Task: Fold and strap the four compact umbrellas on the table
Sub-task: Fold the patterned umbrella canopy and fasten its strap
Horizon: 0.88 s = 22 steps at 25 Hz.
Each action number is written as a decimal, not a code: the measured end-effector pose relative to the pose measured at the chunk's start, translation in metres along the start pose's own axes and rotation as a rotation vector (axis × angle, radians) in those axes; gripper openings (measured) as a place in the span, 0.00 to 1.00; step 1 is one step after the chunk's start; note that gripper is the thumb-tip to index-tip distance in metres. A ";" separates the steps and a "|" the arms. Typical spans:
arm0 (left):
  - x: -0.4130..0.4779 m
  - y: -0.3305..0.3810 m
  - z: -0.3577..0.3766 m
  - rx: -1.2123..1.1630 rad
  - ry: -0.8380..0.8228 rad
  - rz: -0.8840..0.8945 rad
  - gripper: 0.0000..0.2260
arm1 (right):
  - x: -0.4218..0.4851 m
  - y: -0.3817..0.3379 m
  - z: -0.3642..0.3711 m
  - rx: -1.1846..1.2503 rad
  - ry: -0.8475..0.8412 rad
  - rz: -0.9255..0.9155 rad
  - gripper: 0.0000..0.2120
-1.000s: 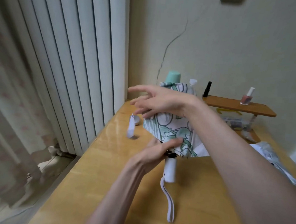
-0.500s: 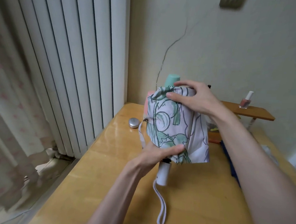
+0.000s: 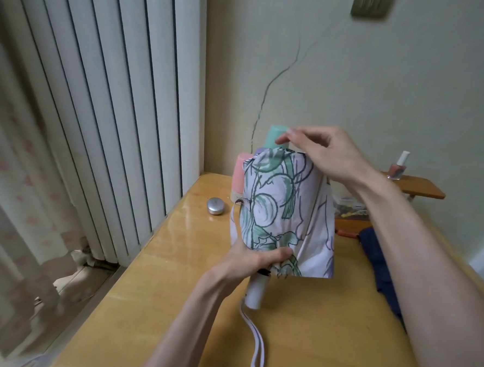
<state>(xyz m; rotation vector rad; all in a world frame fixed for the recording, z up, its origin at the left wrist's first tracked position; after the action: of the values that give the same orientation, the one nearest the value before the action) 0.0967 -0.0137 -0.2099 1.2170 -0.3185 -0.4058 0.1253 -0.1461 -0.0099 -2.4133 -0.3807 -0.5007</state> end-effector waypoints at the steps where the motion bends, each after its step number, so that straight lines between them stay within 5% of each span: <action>1: 0.000 0.001 -0.002 -0.017 -0.002 0.002 0.23 | -0.004 -0.001 -0.005 0.014 -0.009 -0.019 0.09; 4: 0.000 0.002 -0.005 -0.037 -0.016 -0.004 0.25 | -0.009 -0.004 -0.006 -0.010 -0.097 -0.039 0.09; 10: -0.008 0.003 0.005 -0.014 -0.074 -0.063 0.13 | 0.004 -0.027 0.007 -0.102 -0.055 -0.136 0.07; 14: -0.008 0.002 0.005 -0.032 -0.041 -0.067 0.15 | 0.014 -0.021 0.019 -0.359 -0.138 -0.056 0.16; 22: -0.009 -0.002 0.008 -0.077 -0.009 -0.105 0.15 | 0.027 -0.019 0.034 -0.291 -0.251 0.099 0.07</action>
<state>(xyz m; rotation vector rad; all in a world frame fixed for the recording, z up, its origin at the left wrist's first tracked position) 0.0851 -0.0170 -0.2098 1.1598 -0.2452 -0.5104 0.1501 -0.1059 -0.0127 -2.7725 -0.3092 -0.2204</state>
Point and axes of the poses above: each hand's wrist, its own x-axis towards the middle knuckle, its own z-axis out of the palm, y = z × x, the point moved 7 cm from there along x, towards the middle knuckle, and after that the axes turned 13 degrees about -x, right-handed, at the moved point
